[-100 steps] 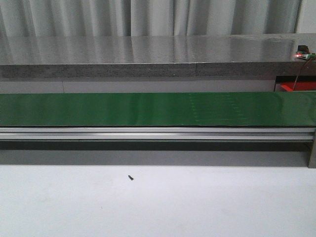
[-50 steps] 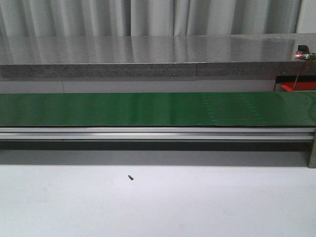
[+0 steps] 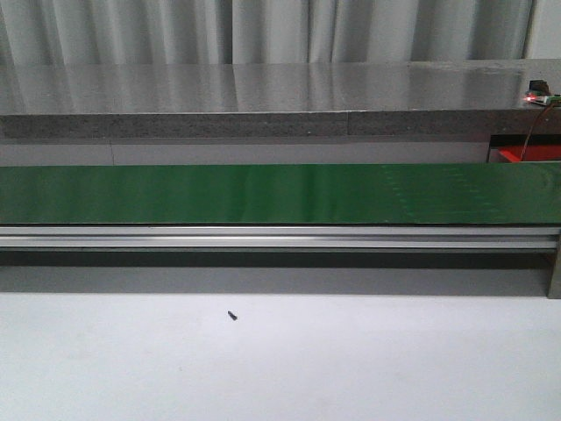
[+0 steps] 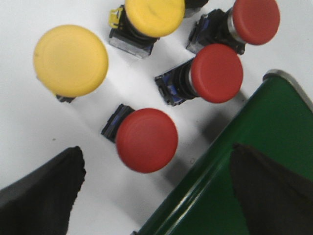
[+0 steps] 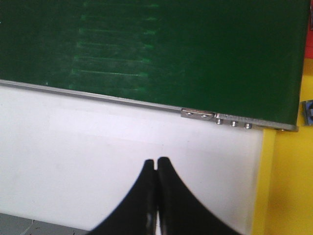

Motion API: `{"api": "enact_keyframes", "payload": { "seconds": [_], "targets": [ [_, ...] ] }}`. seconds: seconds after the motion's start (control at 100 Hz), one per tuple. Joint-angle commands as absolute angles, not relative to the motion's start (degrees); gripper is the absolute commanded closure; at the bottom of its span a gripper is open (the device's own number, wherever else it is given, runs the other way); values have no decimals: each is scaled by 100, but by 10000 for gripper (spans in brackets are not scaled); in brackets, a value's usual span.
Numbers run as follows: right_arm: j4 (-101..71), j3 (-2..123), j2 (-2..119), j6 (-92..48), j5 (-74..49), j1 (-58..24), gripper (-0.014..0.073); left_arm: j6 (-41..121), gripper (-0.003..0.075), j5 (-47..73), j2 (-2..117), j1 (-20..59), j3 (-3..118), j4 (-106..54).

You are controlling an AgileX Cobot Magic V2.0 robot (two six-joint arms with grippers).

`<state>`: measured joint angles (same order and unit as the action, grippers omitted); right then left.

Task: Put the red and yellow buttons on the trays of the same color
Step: 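Move the left gripper to another red button and grasp it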

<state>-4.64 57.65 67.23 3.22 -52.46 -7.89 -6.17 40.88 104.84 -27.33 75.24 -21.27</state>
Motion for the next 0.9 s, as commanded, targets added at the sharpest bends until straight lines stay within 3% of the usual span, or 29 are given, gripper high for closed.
{"api": "enact_keyframes", "payload": {
  "seconds": [0.0, 0.89],
  "targets": [
    [-475, 5900, 6564, 312, -5018, -787, 700, -833, 145, 3792, 10371, -2618, 7807, -2269],
    [-475, 5900, 6564, 312, -4961, -787, 700, -866, 145, 3595, 10730, -2539, 7895, -1599]
  ]
}}
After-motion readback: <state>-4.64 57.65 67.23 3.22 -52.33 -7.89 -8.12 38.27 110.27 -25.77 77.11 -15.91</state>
